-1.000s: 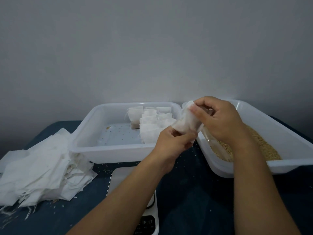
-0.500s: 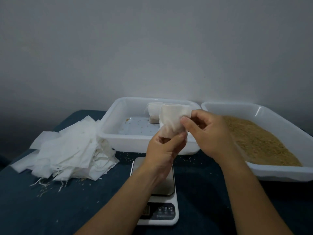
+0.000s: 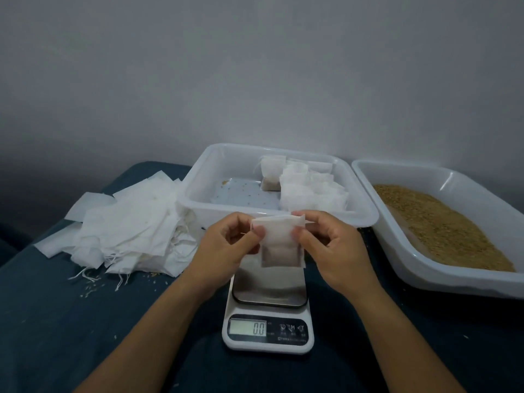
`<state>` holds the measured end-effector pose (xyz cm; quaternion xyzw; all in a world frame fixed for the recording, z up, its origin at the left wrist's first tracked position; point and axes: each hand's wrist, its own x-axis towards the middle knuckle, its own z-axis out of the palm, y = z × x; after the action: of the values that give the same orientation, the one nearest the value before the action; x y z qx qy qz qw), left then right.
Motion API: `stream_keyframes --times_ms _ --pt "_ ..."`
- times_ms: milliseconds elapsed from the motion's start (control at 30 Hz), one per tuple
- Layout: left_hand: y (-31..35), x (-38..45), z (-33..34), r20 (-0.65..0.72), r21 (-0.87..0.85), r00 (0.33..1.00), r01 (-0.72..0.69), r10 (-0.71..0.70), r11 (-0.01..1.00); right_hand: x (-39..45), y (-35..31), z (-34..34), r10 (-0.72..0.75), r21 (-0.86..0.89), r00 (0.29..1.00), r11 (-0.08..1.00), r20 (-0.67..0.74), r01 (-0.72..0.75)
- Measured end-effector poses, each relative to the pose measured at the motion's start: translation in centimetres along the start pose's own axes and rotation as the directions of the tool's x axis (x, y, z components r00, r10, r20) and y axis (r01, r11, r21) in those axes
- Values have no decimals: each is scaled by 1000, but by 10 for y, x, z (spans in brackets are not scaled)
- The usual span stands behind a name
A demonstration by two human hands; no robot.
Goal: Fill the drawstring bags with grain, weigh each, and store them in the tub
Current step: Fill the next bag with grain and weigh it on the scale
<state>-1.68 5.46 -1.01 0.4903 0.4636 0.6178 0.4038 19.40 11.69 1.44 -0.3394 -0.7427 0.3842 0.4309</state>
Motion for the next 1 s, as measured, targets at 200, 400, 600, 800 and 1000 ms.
stream_keyframes --times_ms 200,400,600,800,1000 --pt "-11 -2 -9 -7 165 1000 -2 3 986 -11 12 9 75 -3 995 997 69 -75" --pt "-20 -3 -12 -25 510 999 41 -33 859 -10 20 7 102 -340 988 939 113 -58" --pt "-31 6 -24 -177 543 984 128 -35 830 0 42 -12 207 -354 978 916 21 -186" --pt "-50 14 -37 -328 637 943 260 -50 725 4 83 -16 328 -347 940 874 -93 -340" --pt "-57 19 -40 -362 668 932 273 -18 693 6 96 -14 312 -282 944 901 -111 -331"
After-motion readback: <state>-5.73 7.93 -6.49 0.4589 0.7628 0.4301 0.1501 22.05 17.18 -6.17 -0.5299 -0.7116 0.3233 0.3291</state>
